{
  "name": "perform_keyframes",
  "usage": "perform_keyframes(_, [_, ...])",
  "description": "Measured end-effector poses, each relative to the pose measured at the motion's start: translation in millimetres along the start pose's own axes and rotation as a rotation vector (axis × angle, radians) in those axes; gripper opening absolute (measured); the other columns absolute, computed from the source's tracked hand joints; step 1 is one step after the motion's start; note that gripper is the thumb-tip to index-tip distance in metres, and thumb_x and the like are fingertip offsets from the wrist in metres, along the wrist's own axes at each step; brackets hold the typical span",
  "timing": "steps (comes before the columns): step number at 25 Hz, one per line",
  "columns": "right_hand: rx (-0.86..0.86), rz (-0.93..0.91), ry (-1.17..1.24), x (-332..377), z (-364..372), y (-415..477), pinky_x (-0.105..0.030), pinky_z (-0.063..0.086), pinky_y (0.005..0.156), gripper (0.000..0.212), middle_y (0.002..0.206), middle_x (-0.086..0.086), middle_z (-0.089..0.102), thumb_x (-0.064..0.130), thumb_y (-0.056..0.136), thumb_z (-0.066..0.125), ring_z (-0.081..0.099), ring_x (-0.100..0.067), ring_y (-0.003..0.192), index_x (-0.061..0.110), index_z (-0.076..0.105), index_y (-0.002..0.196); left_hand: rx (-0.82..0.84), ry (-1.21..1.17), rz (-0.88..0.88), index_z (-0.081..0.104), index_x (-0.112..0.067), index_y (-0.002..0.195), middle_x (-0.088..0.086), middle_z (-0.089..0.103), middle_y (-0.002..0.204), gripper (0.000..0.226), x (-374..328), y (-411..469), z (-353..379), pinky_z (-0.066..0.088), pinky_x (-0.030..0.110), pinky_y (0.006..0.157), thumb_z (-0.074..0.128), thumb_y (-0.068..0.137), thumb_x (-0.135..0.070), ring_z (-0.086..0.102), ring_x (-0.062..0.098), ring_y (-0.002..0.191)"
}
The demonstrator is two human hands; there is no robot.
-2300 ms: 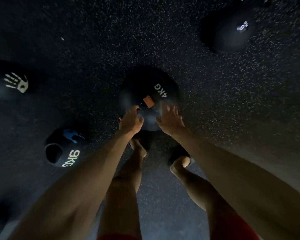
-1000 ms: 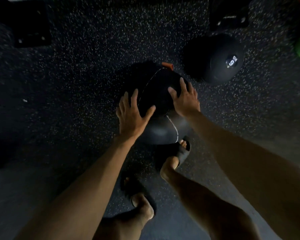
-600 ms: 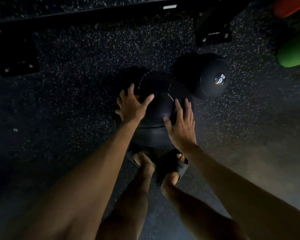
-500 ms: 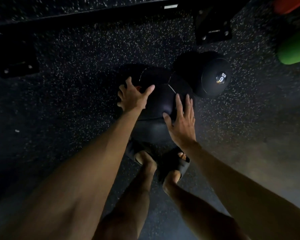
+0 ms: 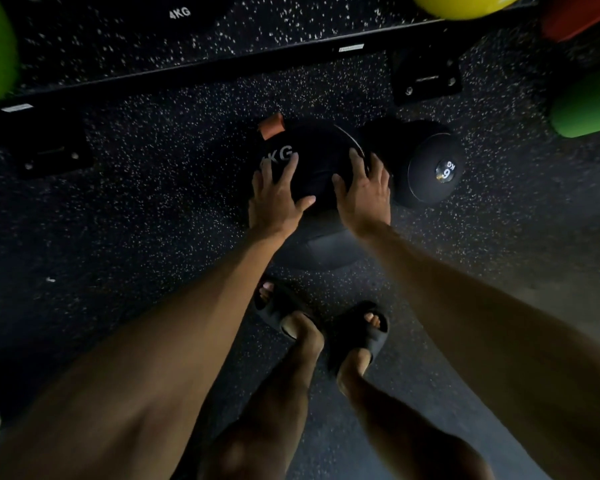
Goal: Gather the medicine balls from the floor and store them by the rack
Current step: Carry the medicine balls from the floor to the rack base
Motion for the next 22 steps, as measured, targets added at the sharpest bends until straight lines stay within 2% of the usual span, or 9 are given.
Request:
perform_keyframes(3, [0.126,0.049,-0.089,-0.1,-12.9,-32.1,-0.056,0.025,0.116,0.062,0.164,-0.016,0.016,0.039,0.103,0.042,0.016,-0.037,0.15,0.025,0.019,0.159,0.081,0.017,-0.057,0.027,-0.034,0.156,0.014,0.024,0.16,0.068,-11.5,-15.8,-20.1,0.041,0.052,0.107,0.061,0.096,-0.039,0.03,0.037,0.143])
perform_keyframes(5, [0.2,0.008,-0.167,12.8,-36.5,-62.6,-0.057,0.031,0.113,0.059,0.158,-0.017,0.029,0.034,0.102,0.04,0.027,-0.037,0.144,0.025,0.022,0.157,0.076,0.059,-0.091,0.039,-0.025,0.15,0.014,0.04,0.148,0.058,-15.6,-49.5,-44.4,0.045,0.05,0.101,0.06,0.097,-0.037,0.042,0.035,0.133])
perform_keyframes(8, [0.318,-0.129,-0.186,47.0,-82.4,-121.9,-0.052,0.039,0.107,0.049,0.14,-0.017,0.051,0.03,0.101,0.039,0.046,-0.037,0.131,0.02,0.037,0.149,0.021,0.117,-0.148,0.05,-0.018,0.137,0.014,0.051,0.135,0.043,-26.2,-127.5,-89.5,0.048,0.047,0.095,0.057,0.098,-0.034,0.053,0.033,0.123])
perform_keyframes(10, [0.401,-0.211,-0.171,68.1,-107.5,-165.0,-0.046,0.045,0.1,0.038,0.129,-0.017,0.06,0.028,0.101,0.04,0.056,-0.036,0.121,0.016,0.051,0.135,0.023,0.117,-0.186,0.055,-0.016,0.131,0.014,0.057,0.129,0.037,-32.0,-190.8,-113.8,0.052,0.045,0.092,0.056,0.098,-0.034,0.059,0.031,0.115])
perform_keyframes(12, [0.474,-0.34,-0.253,81.1,-127.1,-213.0,-0.042,0.045,0.096,0.032,0.127,-0.017,0.061,0.029,0.102,0.04,0.057,-0.035,0.118,0.013,0.055,0.125,0.042,0.084,-0.261,0.056,-0.016,0.13,0.012,0.06,0.127,0.036,-34.8,-259.4,-130.4,0.053,0.045,0.093,0.053,0.099,-0.035,0.06,0.029,0.114])
perform_keyframes(14, [0.522,-0.502,-0.336,92.1,-149.9,-268.0,-0.041,0.044,0.097,0.033,0.13,-0.017,0.058,0.029,0.103,0.041,0.055,-0.036,0.12,0.01,0.055,0.126,0.017,0.031,-0.38,0.054,-0.016,0.134,0.013,0.058,0.131,0.039,-36.2,-336.3,-144.5,0.051,0.046,0.096,0.051,0.101,-0.035,0.058,0.03,0.119])
perform_keyframes(16, [0.57,-0.615,-0.349,100.0,-172.3,-325.2,-0.042,0.048,0.092,0.031,0.122,-0.019,0.061,0.029,0.102,0.042,0.058,-0.038,0.115,0.011,0.057,0.122,-0.032,-0.072,-0.505,0.052,-0.015,0.136,0.014,0.058,0.132,0.04,-39.6,-417.8,-153.2,0.05,0.043,0.095,0.051,0.102,-0.035,0.058,0.031,0.12])
perform_keyframes(19, [0.627,-0.719,-0.479,109.9,-196.3,-397.7,-0.043,0.051,0.091,0.036,0.119,-0.018,0.064,0.035,0.102,0.043,0.063,-0.038,0.108,0.015,0.055,0.129,-0.098,-0.239,-0.638,0.053,-0.013,0.135,0.015,0.06,0.131,0.039,-45.4,-523.0,-147.5,0.048,0.042,0.094,0.051,0.102,-0.034,0.058,0.033,0.119])
perform_keyframes(22, [0.715,-0.881,-0.592,120.9,-200.1,-477.1,-0.041,0.051,0.091,0.037,0.124,-0.015,0.063,0.035,0.103,0.043,0.062,-0.035,0.112,0.016,0.055,0.132,-0.215,-0.365,-0.799,0.057,-0.017,0.132,0.014,0.062,0.13,0.038,-45.0,-623.7,-133.6,0.049,0.041,0.094,0.052,0.099,-0.036,0.06,0.034,0.117])
Point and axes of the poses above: each hand's wrist, its own y-axis towards the middle knuckle, its own z-axis out of the palm, x = y × z, the point moved 1 cm from there along y, towards the middle knuckle
